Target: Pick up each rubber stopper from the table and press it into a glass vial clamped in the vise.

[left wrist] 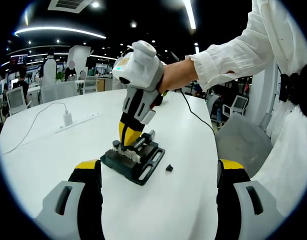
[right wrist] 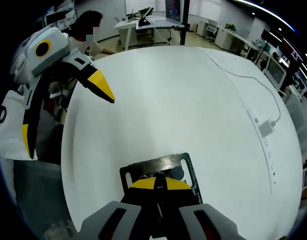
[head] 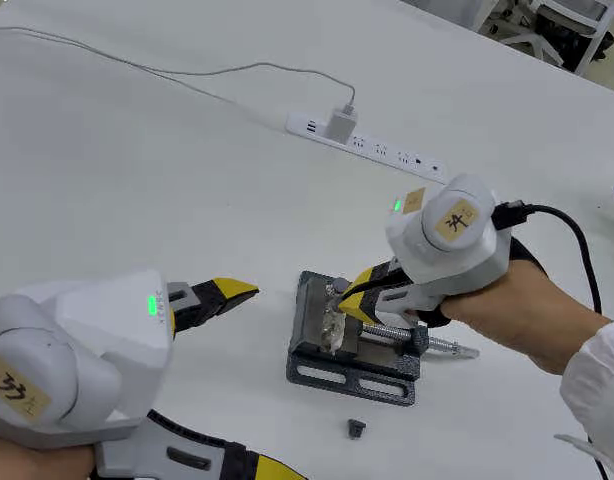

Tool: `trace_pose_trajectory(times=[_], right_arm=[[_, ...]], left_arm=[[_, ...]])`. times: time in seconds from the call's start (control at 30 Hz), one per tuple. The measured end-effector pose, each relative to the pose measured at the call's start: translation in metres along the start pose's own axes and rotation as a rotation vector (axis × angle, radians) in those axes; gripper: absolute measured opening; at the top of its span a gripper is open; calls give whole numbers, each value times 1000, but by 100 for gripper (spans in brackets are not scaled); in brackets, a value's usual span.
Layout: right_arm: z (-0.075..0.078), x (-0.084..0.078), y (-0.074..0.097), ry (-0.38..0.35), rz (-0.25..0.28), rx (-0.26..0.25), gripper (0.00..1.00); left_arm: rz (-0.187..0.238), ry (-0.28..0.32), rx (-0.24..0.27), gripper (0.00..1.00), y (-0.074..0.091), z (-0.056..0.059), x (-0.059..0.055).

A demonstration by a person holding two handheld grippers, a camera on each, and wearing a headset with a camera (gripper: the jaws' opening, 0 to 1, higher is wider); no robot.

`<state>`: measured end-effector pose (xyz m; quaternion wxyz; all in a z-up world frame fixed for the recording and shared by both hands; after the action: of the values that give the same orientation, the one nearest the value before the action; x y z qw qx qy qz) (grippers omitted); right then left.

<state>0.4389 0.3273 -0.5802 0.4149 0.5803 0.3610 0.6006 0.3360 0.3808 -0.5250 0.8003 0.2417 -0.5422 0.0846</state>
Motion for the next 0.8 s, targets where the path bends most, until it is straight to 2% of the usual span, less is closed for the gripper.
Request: trace_pose_trajectory(times=[0.57,0.8], right_arm=[[-1,0,-2,68,-28,-13,3],[-1,0,-3,67,-38,-4,3]], left_arm=[[8,6,1,95,-1,-1,0],[9,5,1,95,-1,-1,-1]])
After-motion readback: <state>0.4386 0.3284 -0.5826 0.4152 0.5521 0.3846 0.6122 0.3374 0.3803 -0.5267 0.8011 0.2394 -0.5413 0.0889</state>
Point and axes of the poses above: the centre of the closed fingertips' face, and the gripper's own axes: y roughly backward along the fingers, z roughly to its right, x roughly out of its top, the point moved 1 cm from there along y, roughly backward along the fingers, and after that the axes turned 8 degrees about y, right-handed, at the moved point
